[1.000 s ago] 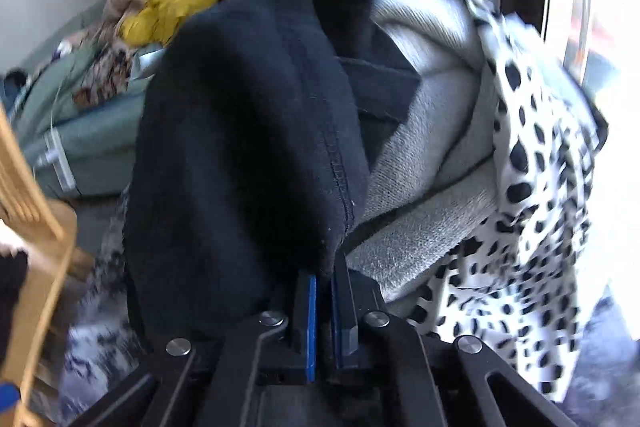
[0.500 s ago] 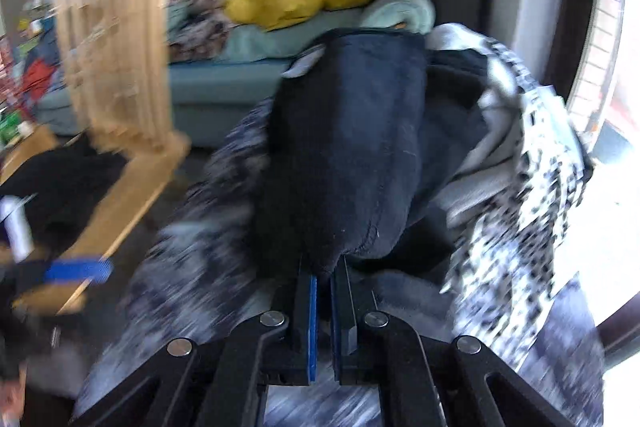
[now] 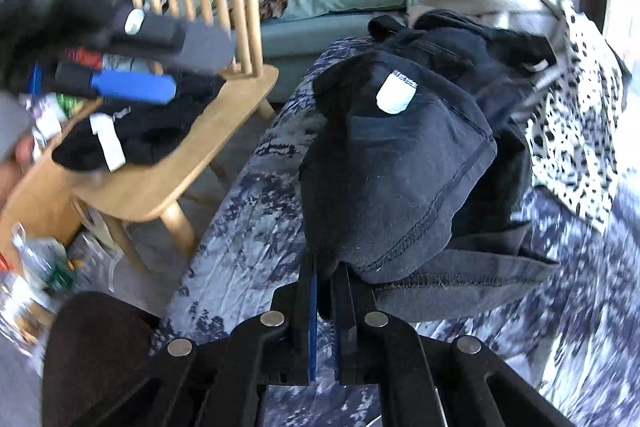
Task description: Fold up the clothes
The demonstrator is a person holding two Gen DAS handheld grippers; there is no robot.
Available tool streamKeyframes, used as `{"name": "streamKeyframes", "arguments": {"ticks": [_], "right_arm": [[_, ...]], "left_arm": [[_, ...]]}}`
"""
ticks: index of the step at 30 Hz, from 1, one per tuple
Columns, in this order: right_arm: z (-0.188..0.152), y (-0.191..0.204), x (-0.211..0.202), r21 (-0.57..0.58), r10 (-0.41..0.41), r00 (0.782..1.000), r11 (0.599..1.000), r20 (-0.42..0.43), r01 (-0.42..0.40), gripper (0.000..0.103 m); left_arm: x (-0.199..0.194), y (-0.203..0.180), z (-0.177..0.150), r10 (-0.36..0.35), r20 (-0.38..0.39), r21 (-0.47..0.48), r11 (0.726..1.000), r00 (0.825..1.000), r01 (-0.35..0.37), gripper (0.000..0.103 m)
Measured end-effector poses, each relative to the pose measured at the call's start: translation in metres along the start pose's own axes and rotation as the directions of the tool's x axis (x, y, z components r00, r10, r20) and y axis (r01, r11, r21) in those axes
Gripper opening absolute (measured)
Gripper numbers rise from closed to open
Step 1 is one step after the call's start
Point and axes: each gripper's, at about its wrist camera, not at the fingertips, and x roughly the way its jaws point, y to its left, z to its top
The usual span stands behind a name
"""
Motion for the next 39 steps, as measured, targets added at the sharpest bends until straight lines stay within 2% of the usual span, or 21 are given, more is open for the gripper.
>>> {"name": "streamKeyframes", "arguments": {"ticks": [2, 5, 8, 13, 18, 19, 21, 22, 23, 30, 35, 39], "right_arm": [[-0.004, -0.007, -0.001, 0.025, -0.001, 1.000, 1.000, -0.005, 0.001, 0.004], [-0.010, -0.013, -0.003, 0.047, 0.000, 1.000, 0.999, 0.000, 0.000, 0.004], [-0.012, -0.015, -0.005, 0.045, 0.005, 0.999, 0.999, 0.036, -0.007, 0.004], [0.007, -0.024, -0.003, 0.052, 0.016, 0.995, 0.998, 0.094, -0.020, 0.004], [0.018, -0.029, 0.004, 0.057, -0.014, 0.991, 0.998, 0.134, 0.006, 0.005], [0.019, -0.030, 0.006, 0.057, -0.020, 0.991, 0.998, 0.136, 0.012, 0.008], [0.017, -0.033, 0.007, 0.060, -0.039, 0.989, 0.998, 0.143, 0.030, 0.025], [0.017, -0.034, 0.006, 0.066, -0.049, 0.988, 0.997, 0.149, 0.039, 0.037], [0.016, -0.036, 0.005, 0.072, -0.049, 0.986, 0.997, 0.158, 0.038, 0.040], [0.009, -0.038, -0.011, 0.065, -0.065, 0.985, 0.996, 0.163, 0.055, 0.045], [-0.010, -0.039, -0.030, 0.073, -0.031, 0.987, 0.997, 0.158, 0.020, 0.046], [-0.030, -0.045, -0.038, 0.119, -0.030, 0.989, 0.993, 0.147, 0.013, 0.046]], "left_arm": [[0.010, -0.007, -0.001, 0.016, -0.029, 0.006, 1.000, 0.999, -0.016, 0.103], [0.024, -0.012, -0.003, -0.012, -0.046, -0.024, 1.000, 0.999, 0.011, 0.103], [0.035, -0.016, -0.002, 0.010, -0.031, -0.032, 0.999, 0.999, -0.011, 0.103], [0.051, -0.020, 0.001, 0.020, -0.029, -0.039, 0.999, 0.999, -0.021, 0.103], [0.062, -0.022, 0.007, 0.061, 0.026, -0.041, 0.997, 0.998, -0.060, 0.103], [0.063, -0.021, 0.008, 0.067, 0.032, -0.043, 0.997, 0.997, -0.065, 0.103], [0.066, -0.019, 0.010, 0.076, 0.042, -0.047, 0.996, 0.996, -0.074, 0.103], [0.067, -0.017, 0.011, 0.079, 0.047, -0.048, 0.996, 0.996, -0.077, 0.103], [0.069, -0.015, 0.012, 0.079, 0.052, -0.052, 0.996, 0.995, -0.077, 0.103], [0.080, -0.012, 0.017, 0.061, 0.040, -0.079, 0.995, 0.997, -0.058, 0.103], [0.089, -0.022, 0.030, 0.064, 0.014, -0.081, 0.995, 0.998, -0.063, 0.103], [0.108, -0.037, 0.040, 0.098, -0.031, -0.073, 0.992, 0.995, -0.100, 0.103]]}}
